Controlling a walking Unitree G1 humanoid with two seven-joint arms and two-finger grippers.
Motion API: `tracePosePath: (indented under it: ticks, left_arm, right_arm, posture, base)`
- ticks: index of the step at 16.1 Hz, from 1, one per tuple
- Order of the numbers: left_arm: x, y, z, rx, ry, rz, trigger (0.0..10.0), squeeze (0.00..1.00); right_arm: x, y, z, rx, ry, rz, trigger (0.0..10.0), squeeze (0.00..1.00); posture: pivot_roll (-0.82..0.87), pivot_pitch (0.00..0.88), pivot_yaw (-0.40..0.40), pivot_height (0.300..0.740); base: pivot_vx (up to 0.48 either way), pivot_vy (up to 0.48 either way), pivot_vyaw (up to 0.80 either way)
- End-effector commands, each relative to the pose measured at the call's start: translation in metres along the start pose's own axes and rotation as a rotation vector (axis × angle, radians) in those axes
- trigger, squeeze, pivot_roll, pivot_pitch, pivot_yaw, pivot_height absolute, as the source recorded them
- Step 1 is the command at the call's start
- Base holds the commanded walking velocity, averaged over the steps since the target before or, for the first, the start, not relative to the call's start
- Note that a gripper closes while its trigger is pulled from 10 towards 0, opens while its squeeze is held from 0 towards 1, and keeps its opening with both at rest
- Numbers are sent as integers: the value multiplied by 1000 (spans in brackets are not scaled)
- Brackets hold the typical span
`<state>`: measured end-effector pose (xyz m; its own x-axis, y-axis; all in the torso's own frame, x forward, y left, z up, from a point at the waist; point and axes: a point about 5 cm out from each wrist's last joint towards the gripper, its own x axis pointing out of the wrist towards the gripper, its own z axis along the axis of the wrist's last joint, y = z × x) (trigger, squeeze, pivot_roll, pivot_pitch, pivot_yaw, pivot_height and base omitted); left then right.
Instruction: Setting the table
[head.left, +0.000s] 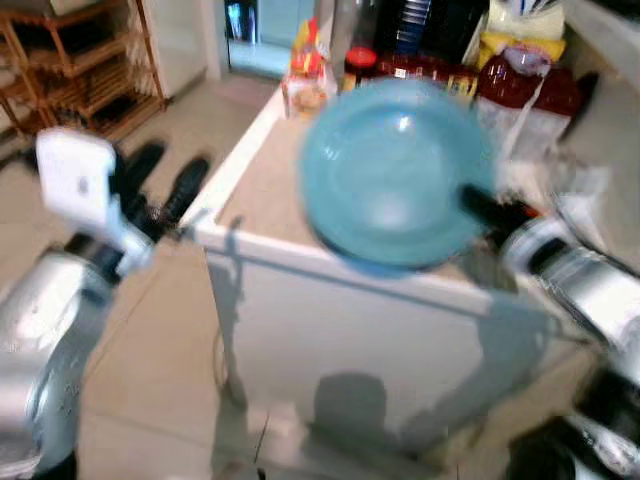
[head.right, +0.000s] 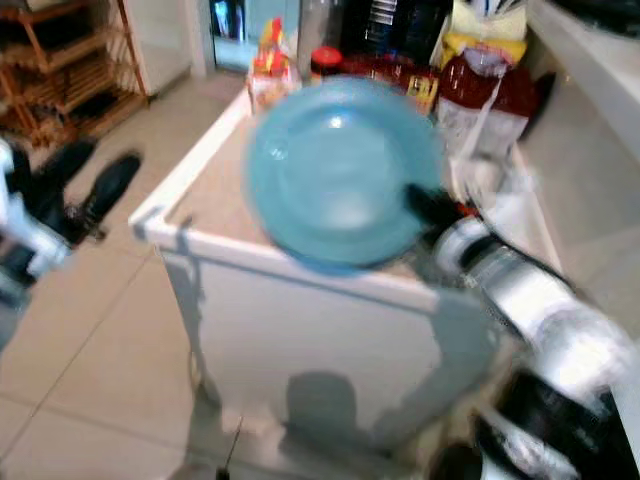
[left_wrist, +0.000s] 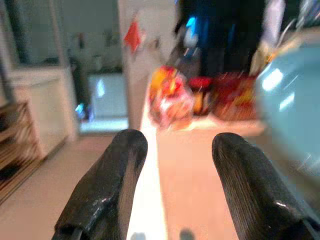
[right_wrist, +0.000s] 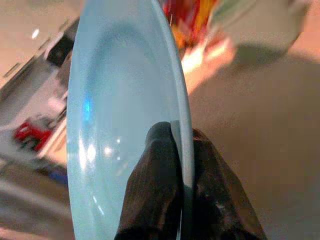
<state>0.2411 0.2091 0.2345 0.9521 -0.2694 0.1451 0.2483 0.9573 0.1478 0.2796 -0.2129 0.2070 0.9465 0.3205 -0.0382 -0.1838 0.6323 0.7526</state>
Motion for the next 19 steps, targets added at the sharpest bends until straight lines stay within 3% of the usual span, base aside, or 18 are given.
tracePosePath:
  ticks: [1, 3, 5, 9, 10, 11, 14, 17, 19]
  left_arm:
    - [1, -6, -2, 20, 22, -28, 10000, 0]
    - [4, -20, -12, 34, 65, -84, 10000, 0]
    - [11, -34, -14, -12, 52, -115, 10000, 0]
    - [23, -60, -27, 13, 71, -142, 10000, 0]
    - [26, -65, -31, -4, 74, -127, 10000, 0]
    - [27, -68, -32, -17, 64, -115, 10000, 0]
    - [28, -69, -33, 7, 59, -123, 10000, 0]
    - [32, -69, -35, 27, 57, -112, 10000, 0]
    - [34, -70, -38, 27, 61, -108, 10000, 0]
  right_arm:
    - [-9, 17, 6, -47, -36, 100, 10000, 0]
    - [-23, 30, -2, -57, -22, 188, 10000, 0]
    - [-26, 31, -16, -107, -24, 145, 10000, 0]
    - [-24, 43, -16, -244, -148, 79, 10000, 0]
    - [-27, 40, -16, -331, -168, 27, 10000, 0]
    - [-30, 37, -19, -373, -174, 7, 10000, 0]
    - [-39, 26, -28, -372, -207, -28, 10000, 0]
    - [-39, 17, -39, -502, -190, -99, 10000, 0]
    - [-39, 13, -40, -518, -230, -144, 10000, 0]
  posture:
    - [101, 0, -83, 740]
    - [85, 0, -71, 740]
    - [75, 0, -67, 740]
    - [64, 0, -62, 740]
    - [51, 0, -54, 740]
    - [50, 0, -51, 740]
    - [47, 0, -42, 740]
    - [45, 0, -39, 740]
    - [43, 0, -36, 740]
  base:
    - [0, 0, 0]
    - [0, 0, 0]
    - [-444, 0, 0]
    - [-112, 0, 0]
    - [0, 0, 0]
    - [0, 0, 0]
    - [0, -102, 0]
    - [0, -314, 0]
    - [0, -474, 0]
